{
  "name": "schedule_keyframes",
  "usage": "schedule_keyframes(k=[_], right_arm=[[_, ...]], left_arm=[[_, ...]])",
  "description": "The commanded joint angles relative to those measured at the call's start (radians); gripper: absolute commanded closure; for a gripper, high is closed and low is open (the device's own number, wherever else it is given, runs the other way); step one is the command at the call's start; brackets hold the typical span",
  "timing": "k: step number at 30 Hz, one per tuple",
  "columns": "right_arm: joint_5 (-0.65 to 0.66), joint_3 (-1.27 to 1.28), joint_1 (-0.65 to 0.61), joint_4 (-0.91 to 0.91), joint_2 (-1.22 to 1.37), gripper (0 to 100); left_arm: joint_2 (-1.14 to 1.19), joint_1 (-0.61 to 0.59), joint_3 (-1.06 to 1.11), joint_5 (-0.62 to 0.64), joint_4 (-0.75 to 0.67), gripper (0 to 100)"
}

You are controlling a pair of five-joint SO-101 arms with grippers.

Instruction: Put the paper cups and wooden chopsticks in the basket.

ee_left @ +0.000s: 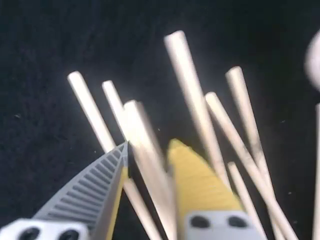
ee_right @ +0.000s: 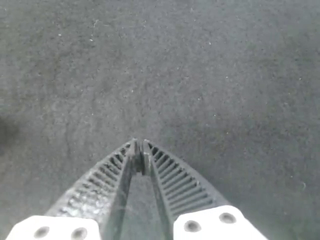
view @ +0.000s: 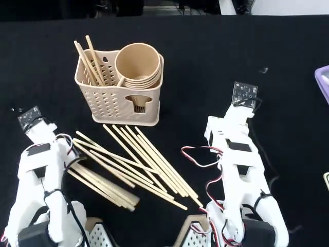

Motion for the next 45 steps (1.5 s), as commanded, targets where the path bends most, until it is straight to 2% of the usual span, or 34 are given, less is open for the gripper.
schedule_keyframes(k=[1, 12, 15, 28, 32, 39, 45], right_arm=[[0.0, -0.002, -0.011, -0.026, 0.002, 98.4], [0.0, -0.002, -0.011, -0.026, 0.002, 98.4], [0.0, -0.002, -0.011, -0.026, 0.002, 98.4], [0.002, -0.004, -0.011, -0.026, 0.002, 98.3], [0.002, -0.004, -0.011, -0.026, 0.002, 98.3], [0.002, -0.007, -0.012, -0.026, 0.002, 98.3], [0.002, -0.007, -0.012, -0.028, 0.002, 98.3]], left_arm=[[0.075, 0.021, -0.093, 0.006, 0.003, 94], [0.077, 0.01, -0.288, 0.008, 0.003, 94], [0.077, 0.01, -0.344, 0.008, 0.003, 97], [0.075, 0.005, -0.507, 0.009, 0.005, 97], [0.075, -0.044, -0.59, 0.068, 0.005, 97], [0.075, -0.157, -0.651, 0.066, 0.005, 97], [0.075, -0.312, -0.697, 0.064, 0.003, 97]])
